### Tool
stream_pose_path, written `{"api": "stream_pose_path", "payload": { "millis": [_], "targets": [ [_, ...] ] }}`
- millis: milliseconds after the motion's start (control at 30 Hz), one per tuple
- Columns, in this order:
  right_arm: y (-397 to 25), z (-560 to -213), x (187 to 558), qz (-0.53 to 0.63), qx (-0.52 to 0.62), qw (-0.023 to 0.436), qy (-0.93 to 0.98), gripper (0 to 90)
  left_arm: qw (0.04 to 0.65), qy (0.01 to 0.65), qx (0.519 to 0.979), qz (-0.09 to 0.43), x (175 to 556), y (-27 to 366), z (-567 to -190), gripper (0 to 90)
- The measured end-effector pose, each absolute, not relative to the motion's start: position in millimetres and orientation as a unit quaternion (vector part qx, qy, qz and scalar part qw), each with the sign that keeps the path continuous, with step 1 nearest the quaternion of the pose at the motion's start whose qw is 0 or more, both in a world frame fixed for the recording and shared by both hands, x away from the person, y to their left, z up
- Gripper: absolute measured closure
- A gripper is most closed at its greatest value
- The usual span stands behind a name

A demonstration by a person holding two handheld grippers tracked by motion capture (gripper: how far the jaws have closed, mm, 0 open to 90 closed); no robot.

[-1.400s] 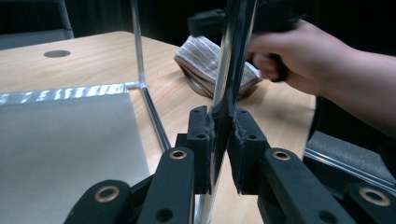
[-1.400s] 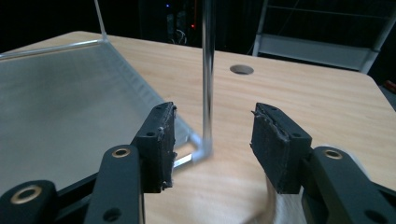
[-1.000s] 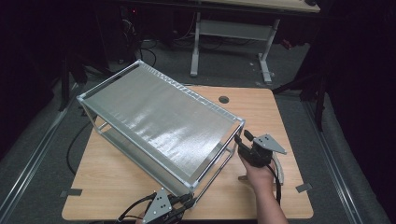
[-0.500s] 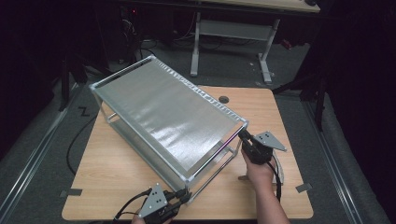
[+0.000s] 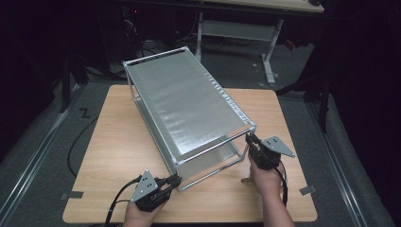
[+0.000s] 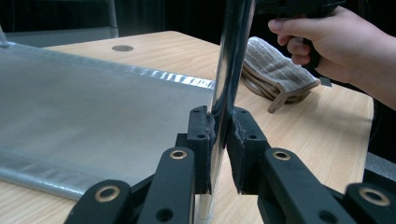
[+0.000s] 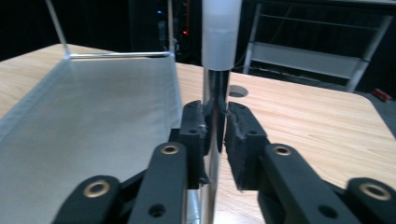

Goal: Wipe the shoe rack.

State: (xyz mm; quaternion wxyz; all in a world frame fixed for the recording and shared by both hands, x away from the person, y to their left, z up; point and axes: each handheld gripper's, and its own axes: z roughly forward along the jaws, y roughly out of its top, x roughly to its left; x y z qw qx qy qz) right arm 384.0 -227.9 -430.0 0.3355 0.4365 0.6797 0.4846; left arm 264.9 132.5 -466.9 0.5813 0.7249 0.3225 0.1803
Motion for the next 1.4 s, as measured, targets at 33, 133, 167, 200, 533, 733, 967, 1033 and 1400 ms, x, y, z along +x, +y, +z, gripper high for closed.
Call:
{"api": "stream_pose_path", "payload": {
  "millis": [33, 133, 167, 200, 533, 733, 967, 1033, 1400],
  "targets": [
    [-229.7, -429.7, 385.9, 0.480, 0.441, 0.336, 0.680, 73.7, 0.583, 0.322, 0.724, 0.179, 266.8, 130.4, -467.3, 79.3],
    [-235.8, -430.5, 386.8, 0.468, 0.460, 0.328, 0.679, 63.6, 0.587, 0.320, 0.723, 0.172, 277.7, 117.3, -467.9, 79.3],
    [-238.6, -432.0, 383.6, 0.467, 0.464, 0.325, 0.680, 60.4, 0.589, 0.321, 0.722, 0.168, 280.5, 114.4, -468.1, 79.1],
    [-240.5, -433.4, 380.6, 0.466, 0.462, 0.322, 0.682, 59.0, 0.591, 0.321, 0.721, 0.167, 283.8, 109.9, -468.7, 79.1],
    [-282.6, -451.5, 324.9, 0.446, 0.483, 0.343, 0.671, 46.4, 0.598, 0.305, 0.723, 0.166, 288.4, 93.8, -470.8, 79.0],
    [-303.1, -471.5, 314.9, 0.424, 0.538, 0.317, 0.656, 36.5, 0.602, 0.299, 0.723, 0.158, 294.3, 88.5, -471.6, 78.6],
    [-299.4, -485.1, 317.2, 0.392, 0.539, 0.306, 0.680, 39.6, 0.592, 0.293, 0.733, 0.163, 294.9, 92.0, -473.7, 70.2],
    [-296.2, -486.8, 320.6, 0.383, 0.535, 0.309, 0.687, 39.3, 0.584, 0.286, 0.742, 0.162, 290.8, 98.5, -477.0, 66.9],
    [-296.8, -496.4, 352.7, 0.351, 0.555, 0.291, 0.696, 47.1, 0.558, 0.299, 0.753, 0.177, 273.0, 138.7, -468.8, 54.4]
  ]
}}
